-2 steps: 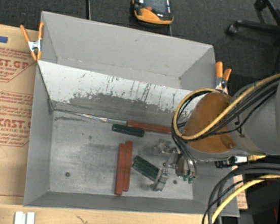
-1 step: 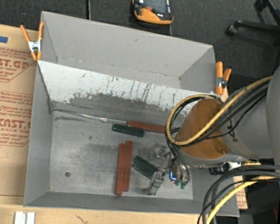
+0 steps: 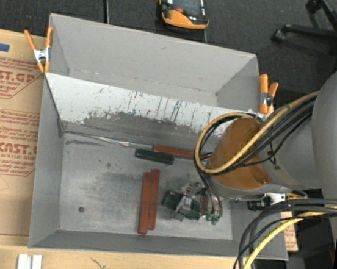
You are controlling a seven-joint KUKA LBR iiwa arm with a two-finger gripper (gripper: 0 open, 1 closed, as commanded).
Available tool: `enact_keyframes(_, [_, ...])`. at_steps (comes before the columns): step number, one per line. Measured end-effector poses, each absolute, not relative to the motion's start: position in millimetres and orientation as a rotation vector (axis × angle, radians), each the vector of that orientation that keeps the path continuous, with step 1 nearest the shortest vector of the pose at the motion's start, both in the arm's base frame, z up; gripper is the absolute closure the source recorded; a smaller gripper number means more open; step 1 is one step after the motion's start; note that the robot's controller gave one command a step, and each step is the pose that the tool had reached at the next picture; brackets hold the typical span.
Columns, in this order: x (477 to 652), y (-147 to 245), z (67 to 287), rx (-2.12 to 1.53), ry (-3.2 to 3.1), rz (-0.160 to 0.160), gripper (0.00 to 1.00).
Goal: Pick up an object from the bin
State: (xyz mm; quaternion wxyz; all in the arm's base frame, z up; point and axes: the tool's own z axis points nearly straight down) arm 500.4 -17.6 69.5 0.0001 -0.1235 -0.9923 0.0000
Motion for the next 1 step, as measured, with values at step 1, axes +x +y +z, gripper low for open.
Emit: enact_keyframes(1, [500.4,-17.6,69.4,-0.388,-3.117,0.0,1.0])
